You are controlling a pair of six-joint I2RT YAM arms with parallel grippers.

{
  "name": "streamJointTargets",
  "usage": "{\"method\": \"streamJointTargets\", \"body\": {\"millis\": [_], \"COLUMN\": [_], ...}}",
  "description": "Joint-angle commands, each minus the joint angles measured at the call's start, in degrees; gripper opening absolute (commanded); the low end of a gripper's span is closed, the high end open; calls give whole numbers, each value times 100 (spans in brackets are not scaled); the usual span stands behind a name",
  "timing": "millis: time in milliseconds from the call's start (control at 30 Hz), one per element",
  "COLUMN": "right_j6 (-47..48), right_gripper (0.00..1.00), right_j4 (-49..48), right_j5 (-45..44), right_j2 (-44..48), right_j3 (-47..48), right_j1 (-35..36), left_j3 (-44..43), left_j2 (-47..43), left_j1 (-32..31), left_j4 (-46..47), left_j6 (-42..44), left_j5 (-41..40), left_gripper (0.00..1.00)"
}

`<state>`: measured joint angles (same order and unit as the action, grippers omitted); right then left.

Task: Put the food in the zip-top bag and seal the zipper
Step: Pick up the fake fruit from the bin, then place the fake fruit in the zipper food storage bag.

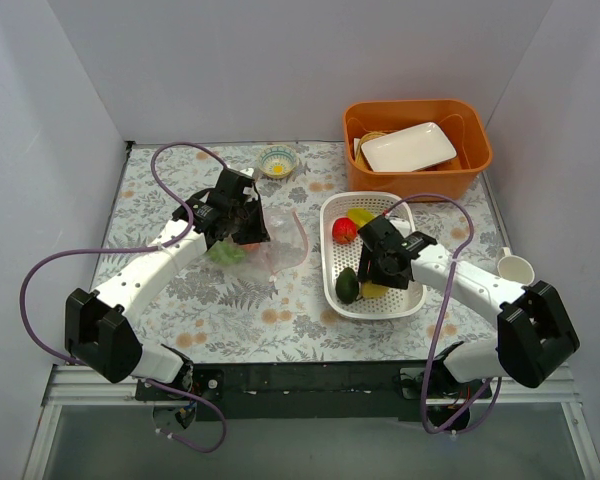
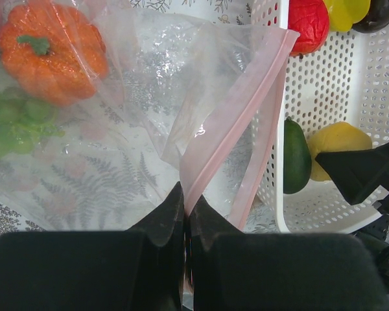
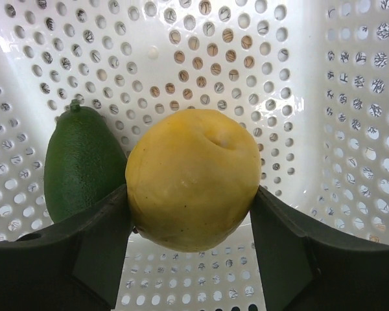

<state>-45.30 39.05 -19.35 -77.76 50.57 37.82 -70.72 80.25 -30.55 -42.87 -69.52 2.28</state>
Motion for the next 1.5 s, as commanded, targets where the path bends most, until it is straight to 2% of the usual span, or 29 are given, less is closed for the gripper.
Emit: {"method": "streamJointTargets", "body": {"millis": [0,67,367,667,933,1067,1467], "right_j6": [346,434,566,663,724,759,882], "right_gripper": [51,47,46,45,45,45,45], "right_j4": [-178,-169,-151,-1197,-1874,-2085,-2130], "right_j5": [-191,-226,-210,528,1126,1153,1197], "right_j2": [155,252,920,1447,693,201,-758], "right_j3": [243,269,524,805,1534,1860,2379], "right_j1": [-29,-29,-29,-29,102,435,1060], "left_j3": [-12,-3,-21,-100,-100,-82,-320], "left_j2": [-159,-159,-132,-71,-79,-88,17], "left_j1": [-22,-22,-13,-22,-109,-127,-127], "left_j4": [-19,-28,-11,42,68,77,68], "left_j6": [-1,8,-9,-9,-132,-168,-89], "left_j5": [-79,-105,-70,123,141,141,149], "left_gripper": [0,0,0,0,0,0,0]}}
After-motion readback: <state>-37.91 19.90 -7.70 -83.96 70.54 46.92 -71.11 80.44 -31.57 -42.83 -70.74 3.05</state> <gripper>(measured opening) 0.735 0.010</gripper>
